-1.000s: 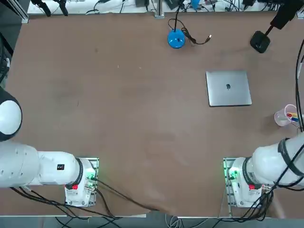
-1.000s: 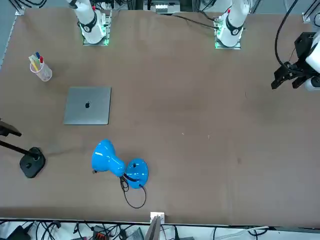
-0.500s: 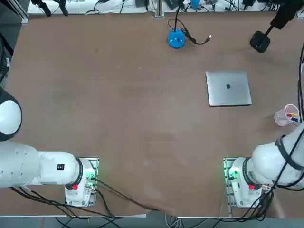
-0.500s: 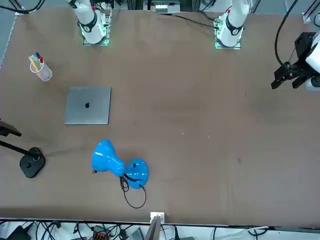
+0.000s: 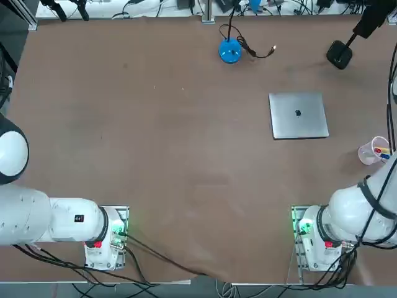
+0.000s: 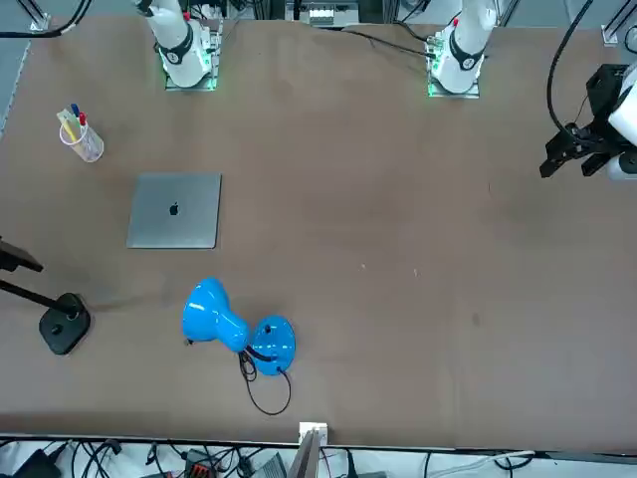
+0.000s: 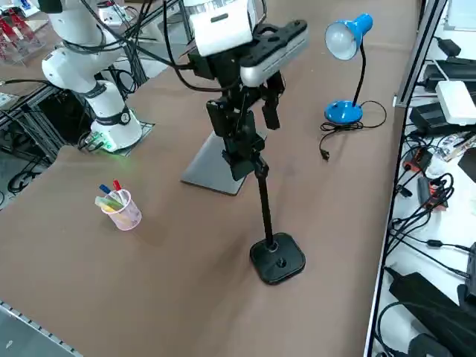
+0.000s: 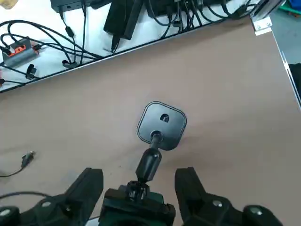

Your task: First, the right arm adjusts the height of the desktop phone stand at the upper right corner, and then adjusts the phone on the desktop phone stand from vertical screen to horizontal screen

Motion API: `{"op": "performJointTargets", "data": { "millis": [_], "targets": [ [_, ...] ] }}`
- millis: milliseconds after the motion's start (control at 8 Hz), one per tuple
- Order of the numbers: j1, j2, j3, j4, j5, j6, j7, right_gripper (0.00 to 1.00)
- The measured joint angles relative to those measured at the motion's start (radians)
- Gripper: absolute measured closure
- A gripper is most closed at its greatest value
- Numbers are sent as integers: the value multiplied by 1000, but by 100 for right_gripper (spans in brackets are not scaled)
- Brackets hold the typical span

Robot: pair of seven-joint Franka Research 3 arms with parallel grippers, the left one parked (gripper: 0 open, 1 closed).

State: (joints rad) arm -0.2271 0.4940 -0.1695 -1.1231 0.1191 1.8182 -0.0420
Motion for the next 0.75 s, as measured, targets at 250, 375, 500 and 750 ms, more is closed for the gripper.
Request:
{"op": "performJointTargets", "data": {
  "millis": [250, 375, 500, 750],
  "targets": [
    [0, 12, 1, 0, 1, 0, 38, 17],
    [0, 15, 2, 0, 1, 0, 65, 20],
    [0, 20, 3, -1, 1, -2, 118, 22],
    [0, 37, 3, -3, 1, -3, 177, 24]
  ]
}}
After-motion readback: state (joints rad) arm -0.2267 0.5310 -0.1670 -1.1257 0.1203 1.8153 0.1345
